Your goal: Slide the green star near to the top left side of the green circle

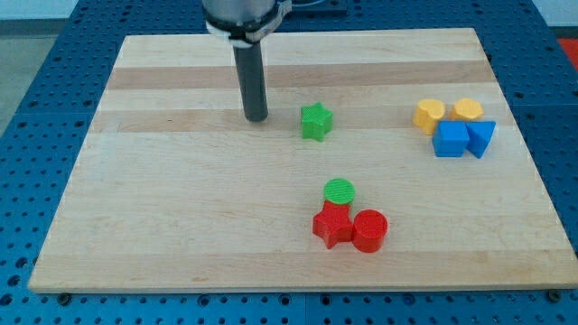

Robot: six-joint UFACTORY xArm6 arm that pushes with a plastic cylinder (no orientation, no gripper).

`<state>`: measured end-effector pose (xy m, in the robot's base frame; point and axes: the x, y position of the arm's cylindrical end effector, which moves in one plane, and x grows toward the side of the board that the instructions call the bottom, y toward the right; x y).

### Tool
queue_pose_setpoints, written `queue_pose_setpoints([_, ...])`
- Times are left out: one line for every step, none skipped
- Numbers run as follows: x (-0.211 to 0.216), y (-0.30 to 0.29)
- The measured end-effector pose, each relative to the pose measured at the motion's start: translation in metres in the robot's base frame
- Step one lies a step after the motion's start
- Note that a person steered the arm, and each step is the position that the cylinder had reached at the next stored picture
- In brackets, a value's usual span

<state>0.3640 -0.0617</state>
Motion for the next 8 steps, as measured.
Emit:
queue_pose_setpoints([-0.018, 0.041])
queue_pose_setpoints([-0.018, 0.077])
queue_pose_setpoints([-0.005, 0.08])
queue_pose_setpoints([0.015, 0.08])
queue_pose_setpoints([0.033, 0.08])
queue_pose_setpoints([0.052, 0.08])
queue_pose_setpoints([0.052, 0.082])
queue_pose_setpoints([0.051, 0.093])
